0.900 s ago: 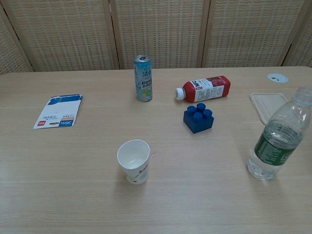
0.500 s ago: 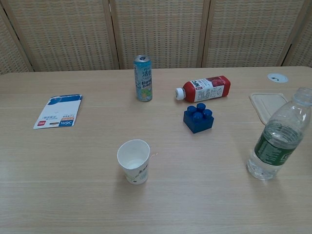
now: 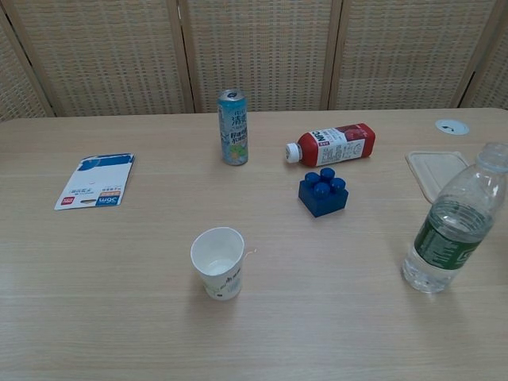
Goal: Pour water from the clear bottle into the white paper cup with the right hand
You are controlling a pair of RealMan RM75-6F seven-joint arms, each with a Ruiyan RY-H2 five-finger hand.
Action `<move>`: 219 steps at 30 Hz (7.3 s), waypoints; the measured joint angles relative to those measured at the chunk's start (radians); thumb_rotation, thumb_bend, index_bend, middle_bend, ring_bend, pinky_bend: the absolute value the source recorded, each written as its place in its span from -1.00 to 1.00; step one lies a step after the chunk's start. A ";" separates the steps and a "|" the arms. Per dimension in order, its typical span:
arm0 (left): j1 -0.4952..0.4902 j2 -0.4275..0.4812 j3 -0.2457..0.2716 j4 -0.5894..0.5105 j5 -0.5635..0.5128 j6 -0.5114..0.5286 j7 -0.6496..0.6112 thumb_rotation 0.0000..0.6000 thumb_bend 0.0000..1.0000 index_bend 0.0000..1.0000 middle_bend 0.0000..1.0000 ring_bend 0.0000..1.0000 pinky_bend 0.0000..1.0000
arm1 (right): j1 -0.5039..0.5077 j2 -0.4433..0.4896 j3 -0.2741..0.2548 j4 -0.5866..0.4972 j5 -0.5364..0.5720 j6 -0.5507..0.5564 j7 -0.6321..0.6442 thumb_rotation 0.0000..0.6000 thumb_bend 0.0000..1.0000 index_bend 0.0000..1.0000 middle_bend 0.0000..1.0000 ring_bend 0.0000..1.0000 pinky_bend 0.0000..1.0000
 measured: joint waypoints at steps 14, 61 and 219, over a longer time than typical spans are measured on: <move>-0.008 -0.003 -0.010 -0.004 -0.028 -0.018 0.015 1.00 -0.75 -1.00 -1.00 -1.00 -1.00 | 0.202 -0.209 -0.092 0.272 -0.190 -0.047 0.263 1.00 -1.00 -1.00 -1.00 -1.00 -1.00; -0.038 -0.037 -0.038 -0.016 -0.124 -0.068 0.118 1.00 -0.75 -1.00 -1.00 -1.00 -1.00 | 0.348 -0.452 -0.209 0.583 -0.143 -0.083 0.716 1.00 -1.00 -0.60 -0.65 -1.00 -1.00; -0.066 -0.004 -0.047 0.005 -0.162 -0.140 0.033 1.00 -0.74 -1.00 -1.00 -1.00 -1.00 | 0.752 -0.586 0.099 -0.158 0.874 -0.027 -1.765 1.00 0.71 0.19 0.19 0.24 0.63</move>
